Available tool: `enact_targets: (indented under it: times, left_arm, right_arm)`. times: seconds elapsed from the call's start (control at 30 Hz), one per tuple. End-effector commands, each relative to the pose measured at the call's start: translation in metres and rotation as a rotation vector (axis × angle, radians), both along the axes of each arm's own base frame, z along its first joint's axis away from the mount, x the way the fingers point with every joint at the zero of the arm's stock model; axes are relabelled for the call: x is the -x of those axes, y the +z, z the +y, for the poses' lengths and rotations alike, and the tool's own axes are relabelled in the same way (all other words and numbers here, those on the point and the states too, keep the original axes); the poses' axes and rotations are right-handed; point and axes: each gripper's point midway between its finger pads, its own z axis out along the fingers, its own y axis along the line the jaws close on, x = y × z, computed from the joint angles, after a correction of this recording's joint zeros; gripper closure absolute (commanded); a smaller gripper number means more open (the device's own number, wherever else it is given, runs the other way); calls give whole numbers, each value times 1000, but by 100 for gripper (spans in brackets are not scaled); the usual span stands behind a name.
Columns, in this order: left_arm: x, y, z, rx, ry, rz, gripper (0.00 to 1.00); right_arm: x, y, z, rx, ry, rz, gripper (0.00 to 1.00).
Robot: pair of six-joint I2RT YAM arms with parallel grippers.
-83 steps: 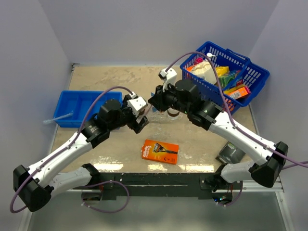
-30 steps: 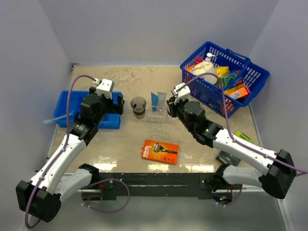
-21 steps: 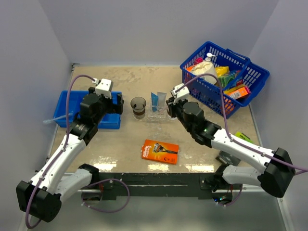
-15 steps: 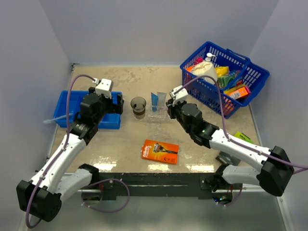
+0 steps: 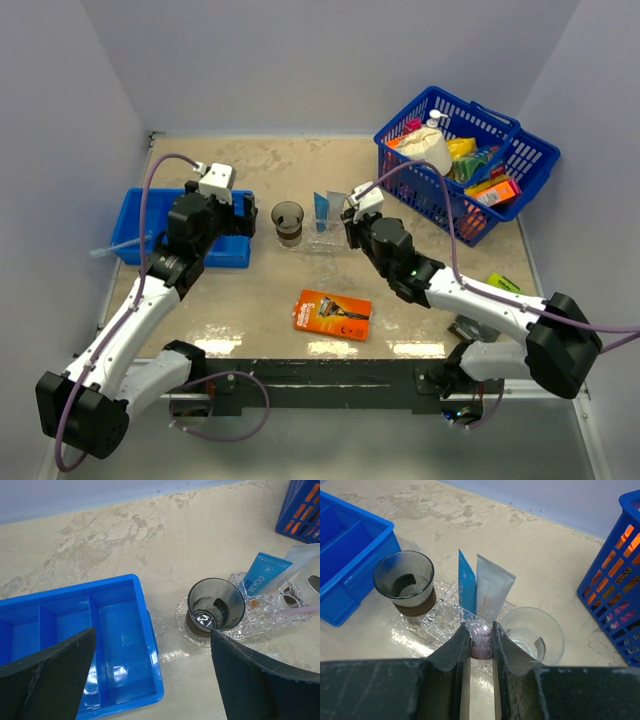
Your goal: Prepare toiletry sets of a toothbrush and toothpaste on the tray
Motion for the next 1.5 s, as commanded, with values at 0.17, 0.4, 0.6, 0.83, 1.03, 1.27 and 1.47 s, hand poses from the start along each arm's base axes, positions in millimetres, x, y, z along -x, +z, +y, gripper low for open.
enact_targets:
  times: [0.17, 0.4, 0.6, 0.83, 1.03, 1.27, 1.47]
  left_arm:
    - [-5, 7, 0, 18, 1, -33, 0]
    - [-5, 8, 0, 18, 0, -36, 0]
    - [-5, 7, 0, 18, -3, -33, 0]
    - [-5, 7, -1, 19, -9, -31, 0]
    - [-4, 10, -1, 18, -12, -42, 0]
    - [-4, 9, -2, 18, -17, -40, 0]
    - [-3, 10, -2, 18, -17, -42, 0]
  right_arm:
    - [-10, 3, 7, -26, -9, -44, 100]
    - [-10, -3, 6, -32, -14, -49, 100]
    - [-11, -11, 6, -28, -17, -48, 100]
    - [-11, -12, 5, -17, -15, -73, 100]
    - [-13, -20, 2, 1, -29, -78, 100]
    - [-14, -25, 4, -12, -37, -82, 100]
    - [-16, -24, 1, -19, -58, -100, 100]
